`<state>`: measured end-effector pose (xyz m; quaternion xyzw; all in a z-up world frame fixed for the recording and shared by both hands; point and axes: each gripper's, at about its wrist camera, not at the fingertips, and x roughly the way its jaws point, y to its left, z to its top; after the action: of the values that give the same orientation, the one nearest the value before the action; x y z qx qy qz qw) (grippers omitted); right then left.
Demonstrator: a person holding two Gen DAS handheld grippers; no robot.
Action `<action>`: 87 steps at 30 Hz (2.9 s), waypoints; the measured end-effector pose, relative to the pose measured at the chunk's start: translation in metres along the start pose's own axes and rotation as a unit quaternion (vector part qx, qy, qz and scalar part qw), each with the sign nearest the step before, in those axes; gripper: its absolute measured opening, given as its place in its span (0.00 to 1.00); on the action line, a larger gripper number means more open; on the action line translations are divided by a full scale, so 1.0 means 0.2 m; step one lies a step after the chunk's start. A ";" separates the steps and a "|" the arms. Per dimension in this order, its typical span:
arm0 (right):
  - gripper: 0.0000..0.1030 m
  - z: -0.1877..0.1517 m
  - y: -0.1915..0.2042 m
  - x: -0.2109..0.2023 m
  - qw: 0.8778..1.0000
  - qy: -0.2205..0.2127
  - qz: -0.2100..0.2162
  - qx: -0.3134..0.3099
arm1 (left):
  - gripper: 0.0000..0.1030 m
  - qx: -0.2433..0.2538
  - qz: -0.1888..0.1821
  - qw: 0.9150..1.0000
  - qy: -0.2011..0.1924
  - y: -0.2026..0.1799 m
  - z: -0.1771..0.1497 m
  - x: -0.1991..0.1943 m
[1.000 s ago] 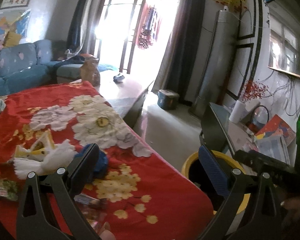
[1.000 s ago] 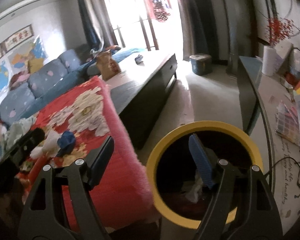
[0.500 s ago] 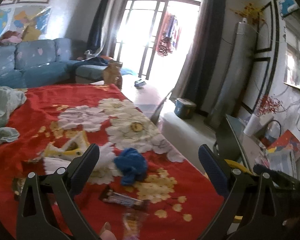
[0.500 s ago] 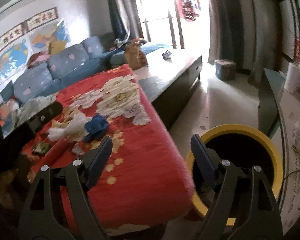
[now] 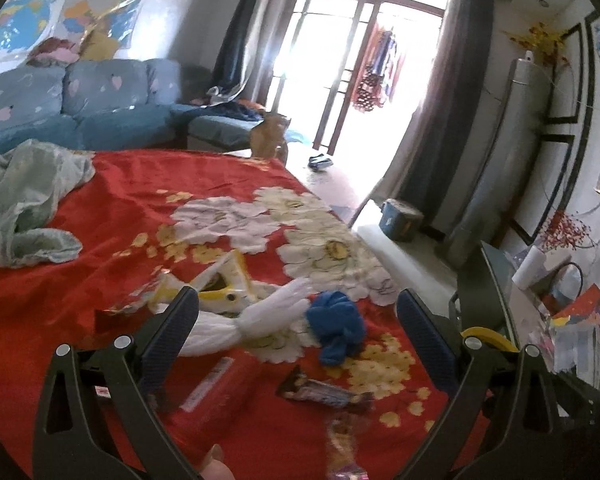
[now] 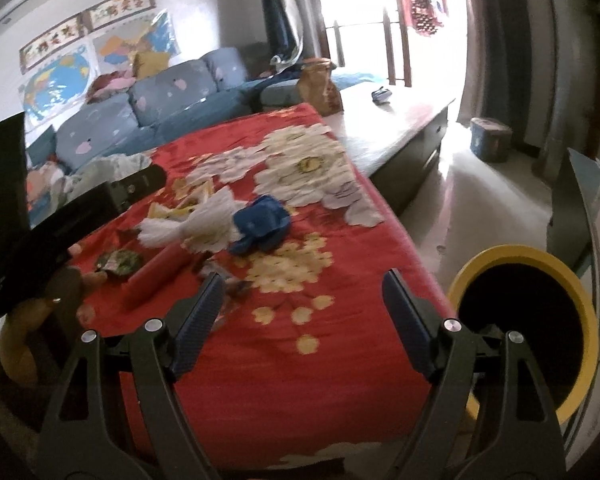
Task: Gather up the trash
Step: 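Move both tools back over the bedspread toward the snack packets, then grasp the clear snack wrapper with the right tool, then lift the snack wrapper with the right tool toward the bin while the left tool grasps white tissue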
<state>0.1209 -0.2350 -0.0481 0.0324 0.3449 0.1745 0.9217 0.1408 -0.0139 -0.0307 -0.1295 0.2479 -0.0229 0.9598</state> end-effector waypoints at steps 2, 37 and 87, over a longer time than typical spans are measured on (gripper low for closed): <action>0.72 -0.01 0.04 0.01 1.000 0.004 0.007 -0.004 | 0.94 -0.006 0.008 1.000 0.002 0.05 0.00 0.00; 0.30 -0.17 0.35 0.43 0.989 0.139 0.060 -0.004 | 0.50 -0.047 0.000 0.993 0.113 0.40 -0.09 0.23; 0.24 0.14 0.04 0.04 0.999 0.005 0.026 0.019 | 0.06 0.015 -0.085 0.995 0.046 0.03 0.09 -0.11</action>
<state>0.1420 -0.2221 -0.0312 0.0579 0.3520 0.1921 0.9143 0.1298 -0.0021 -0.0066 -0.1342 0.2793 -0.1144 0.9439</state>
